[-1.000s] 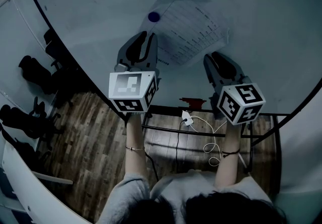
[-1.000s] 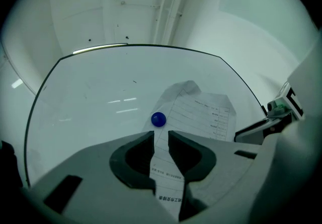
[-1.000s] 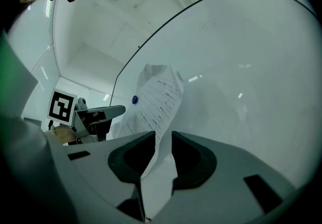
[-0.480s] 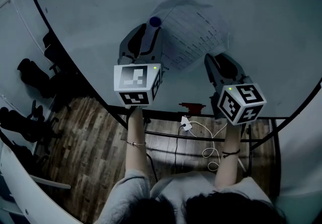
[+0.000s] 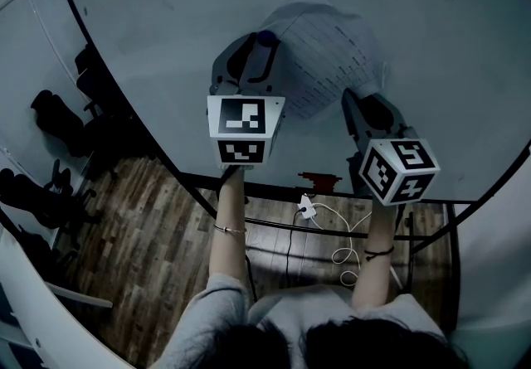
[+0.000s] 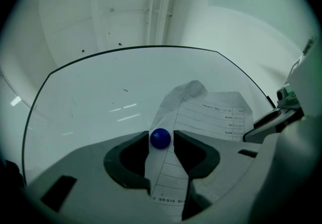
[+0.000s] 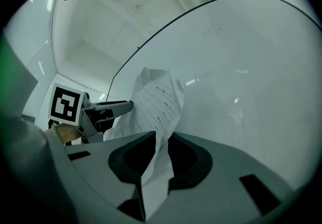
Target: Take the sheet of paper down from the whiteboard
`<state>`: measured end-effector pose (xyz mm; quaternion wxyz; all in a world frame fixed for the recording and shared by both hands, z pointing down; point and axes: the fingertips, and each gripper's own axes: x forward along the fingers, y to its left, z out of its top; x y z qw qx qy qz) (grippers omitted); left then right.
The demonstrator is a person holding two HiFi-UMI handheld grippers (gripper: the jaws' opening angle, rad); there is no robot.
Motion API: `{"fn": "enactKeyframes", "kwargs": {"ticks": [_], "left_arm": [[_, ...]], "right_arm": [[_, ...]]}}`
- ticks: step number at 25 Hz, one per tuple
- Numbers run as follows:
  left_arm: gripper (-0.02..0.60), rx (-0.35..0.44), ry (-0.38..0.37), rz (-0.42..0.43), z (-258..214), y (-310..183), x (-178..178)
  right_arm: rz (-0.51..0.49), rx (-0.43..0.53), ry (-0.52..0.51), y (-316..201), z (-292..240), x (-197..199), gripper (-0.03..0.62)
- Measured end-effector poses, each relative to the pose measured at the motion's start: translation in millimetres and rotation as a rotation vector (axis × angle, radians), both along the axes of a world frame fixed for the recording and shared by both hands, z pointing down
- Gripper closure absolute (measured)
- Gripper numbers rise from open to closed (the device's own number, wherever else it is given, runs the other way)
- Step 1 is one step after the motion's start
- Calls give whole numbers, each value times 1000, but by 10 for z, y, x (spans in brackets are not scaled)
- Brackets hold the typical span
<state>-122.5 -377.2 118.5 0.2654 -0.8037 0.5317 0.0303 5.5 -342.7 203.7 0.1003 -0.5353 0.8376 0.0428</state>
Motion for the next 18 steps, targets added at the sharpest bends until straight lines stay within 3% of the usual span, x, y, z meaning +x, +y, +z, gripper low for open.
{"fn": "enactKeyframes", "kwargs": {"ticks": [8, 18], "left_arm": [[449, 0, 0, -31, 0, -28, -20], [453, 7, -3, -33, -20, -43, -24]], "right_arm": [[18, 10, -5, -12, -21, -2, 587], [25, -8, -10, -48, 16, 6, 594]]}}
